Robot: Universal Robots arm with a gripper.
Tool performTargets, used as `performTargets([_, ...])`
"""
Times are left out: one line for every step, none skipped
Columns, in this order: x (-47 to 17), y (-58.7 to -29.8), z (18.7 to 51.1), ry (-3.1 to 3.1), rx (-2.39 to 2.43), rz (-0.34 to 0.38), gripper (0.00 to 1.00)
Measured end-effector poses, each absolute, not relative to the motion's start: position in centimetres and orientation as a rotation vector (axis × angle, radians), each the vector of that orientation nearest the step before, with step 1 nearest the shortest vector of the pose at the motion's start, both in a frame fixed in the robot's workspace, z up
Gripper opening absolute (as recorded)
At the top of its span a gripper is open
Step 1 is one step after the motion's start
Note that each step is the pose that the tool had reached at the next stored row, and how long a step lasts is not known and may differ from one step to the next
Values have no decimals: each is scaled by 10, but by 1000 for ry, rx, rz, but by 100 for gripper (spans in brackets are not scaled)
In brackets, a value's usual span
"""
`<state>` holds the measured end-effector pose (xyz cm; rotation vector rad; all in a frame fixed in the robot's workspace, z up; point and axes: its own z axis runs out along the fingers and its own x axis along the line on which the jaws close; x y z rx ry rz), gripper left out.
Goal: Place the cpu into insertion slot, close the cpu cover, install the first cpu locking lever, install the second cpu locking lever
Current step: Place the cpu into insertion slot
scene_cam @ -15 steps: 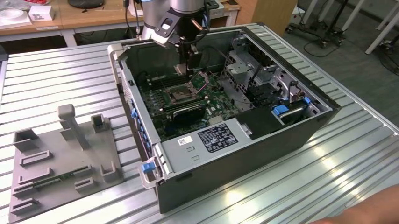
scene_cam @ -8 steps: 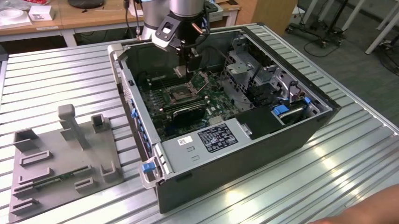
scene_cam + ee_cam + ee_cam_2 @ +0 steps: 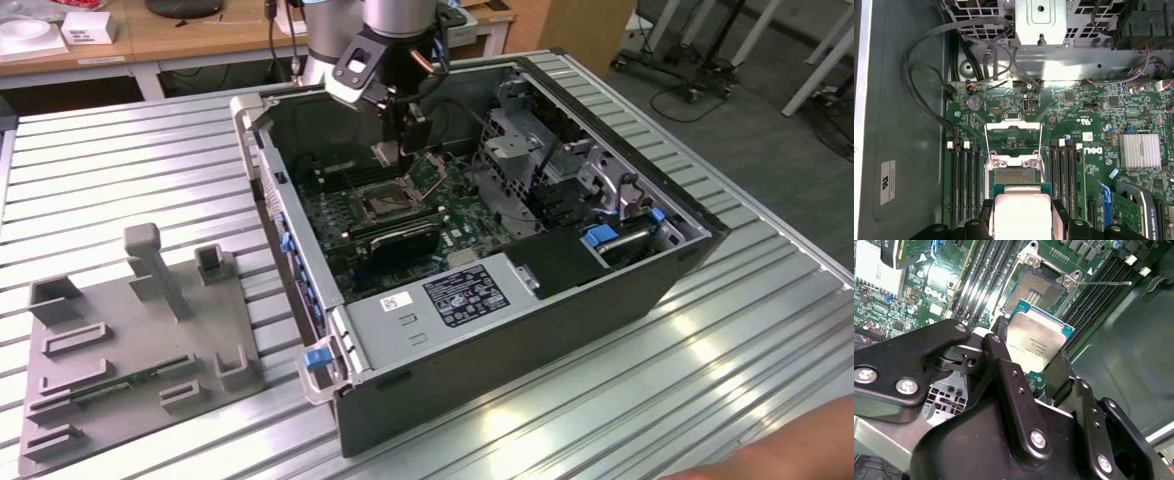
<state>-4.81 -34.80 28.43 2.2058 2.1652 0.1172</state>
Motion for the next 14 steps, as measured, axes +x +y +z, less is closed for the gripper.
performTargets([-48,-348,284,2168,2204,117,54])
performTargets([-48,-348,284,2170,2202,117,54])
performTargets([-48,-348,283,2172,2200,117,54])
performTargets([-48,-348,283,2173,2198,117,54])
performTargets([-48,-348,283,2173,2198,117,54])
performTargets([-48,-348,283,2173,2198,117,54])
performTargets([-48,-348,283,2173,2198,117,54])
performTargets([-48,-348,283,2174,2197,117,54])
performTargets([-48,-348,283,2175,2196,117,54])
performTargets([-48,-348,283,2176,2195,117,54])
performTargets([-48,-348,283,2177,2195,117,54])
performTargets([-48,-348,283,2177,2195,117,54])
performTargets([-48,-348,283,2177,2195,117,54])
performTargets([-48,-348,283,2177,2195,117,54])
